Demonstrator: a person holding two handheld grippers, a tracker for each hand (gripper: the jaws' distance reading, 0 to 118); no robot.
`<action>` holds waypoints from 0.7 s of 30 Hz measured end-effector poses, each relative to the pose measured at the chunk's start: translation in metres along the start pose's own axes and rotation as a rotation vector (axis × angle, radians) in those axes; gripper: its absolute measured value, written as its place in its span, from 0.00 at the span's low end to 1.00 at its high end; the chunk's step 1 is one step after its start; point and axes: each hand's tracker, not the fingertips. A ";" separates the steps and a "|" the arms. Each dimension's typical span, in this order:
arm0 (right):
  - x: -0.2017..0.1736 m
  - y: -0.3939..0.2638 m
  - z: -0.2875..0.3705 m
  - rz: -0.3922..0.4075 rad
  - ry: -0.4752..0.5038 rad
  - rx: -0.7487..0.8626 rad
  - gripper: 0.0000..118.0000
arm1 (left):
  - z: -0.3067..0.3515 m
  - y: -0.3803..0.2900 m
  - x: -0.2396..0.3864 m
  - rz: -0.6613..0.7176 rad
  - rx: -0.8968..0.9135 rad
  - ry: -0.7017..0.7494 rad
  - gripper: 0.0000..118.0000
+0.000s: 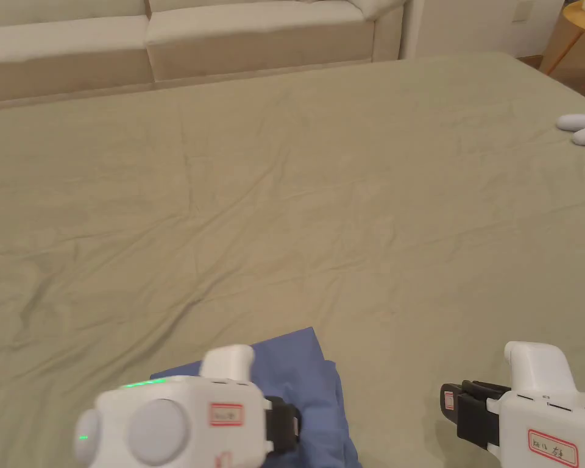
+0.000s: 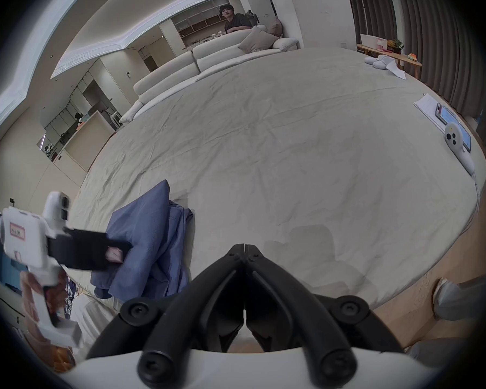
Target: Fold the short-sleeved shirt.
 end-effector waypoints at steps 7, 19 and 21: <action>0.005 0.001 0.006 -0.005 -0.011 0.009 0.00 | -0.044 0.000 0.035 -0.077 -0.050 0.023 0.00; -0.026 0.003 0.002 0.075 0.024 -0.014 0.00 | -0.009 -0.006 0.054 -0.080 0.010 -0.145 0.00; -0.035 0.007 0.002 0.109 0.035 -0.013 0.00 | 0.018 -0.008 0.037 -0.039 0.064 -0.156 0.00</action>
